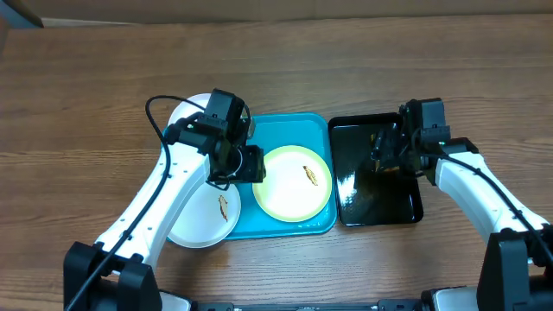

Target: Clean dirty plates on tray and stack at the side

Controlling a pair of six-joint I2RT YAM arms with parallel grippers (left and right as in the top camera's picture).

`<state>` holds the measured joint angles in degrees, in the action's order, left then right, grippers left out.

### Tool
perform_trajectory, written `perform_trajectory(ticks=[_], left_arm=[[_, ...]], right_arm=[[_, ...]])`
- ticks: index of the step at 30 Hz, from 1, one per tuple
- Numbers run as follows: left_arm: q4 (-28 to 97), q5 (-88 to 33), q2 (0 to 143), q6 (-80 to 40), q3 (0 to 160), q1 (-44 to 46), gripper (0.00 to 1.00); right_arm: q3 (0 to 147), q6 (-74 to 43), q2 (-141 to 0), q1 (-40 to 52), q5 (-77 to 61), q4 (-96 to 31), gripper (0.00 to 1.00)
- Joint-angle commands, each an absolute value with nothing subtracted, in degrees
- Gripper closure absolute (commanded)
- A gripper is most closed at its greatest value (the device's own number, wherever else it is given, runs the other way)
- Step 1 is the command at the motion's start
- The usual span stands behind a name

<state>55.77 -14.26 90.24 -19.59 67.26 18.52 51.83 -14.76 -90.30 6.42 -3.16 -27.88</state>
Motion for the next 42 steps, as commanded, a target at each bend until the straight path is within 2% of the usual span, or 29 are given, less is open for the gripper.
perform_trajectory(ticks=[1,12,17,24,37,42], left_arm=[[54.96,-12.88,91.66,-22.59,64.31,18.79,0.39],[50.74,-12.95,91.79,-25.93,59.44,18.83,0.36],[49.17,-12.88,91.83,-26.63,57.65,19.49,0.37],[41.12,-11.53,91.83,-29.04,52.97,20.97,0.38],[35.92,-10.28,92.62,-31.33,51.79,21.12,0.49],[35.51,-10.33,94.91,-32.62,51.79,21.91,0.52]], right_arm=[[50.28,-14.81,-90.37,6.48,-2.42,-26.59,0.21],[48.8,-14.81,-90.56,6.48,-2.46,-25.19,0.21],[48.25,-14.81,-90.56,6.48,-2.46,-24.43,0.25],[48.21,-14.85,-90.56,6.48,-2.63,-24.32,0.26],[48.18,-14.85,-90.56,6.48,-2.63,-24.27,0.25],[48.18,-14.85,-90.56,6.48,-2.63,-24.29,0.2]])
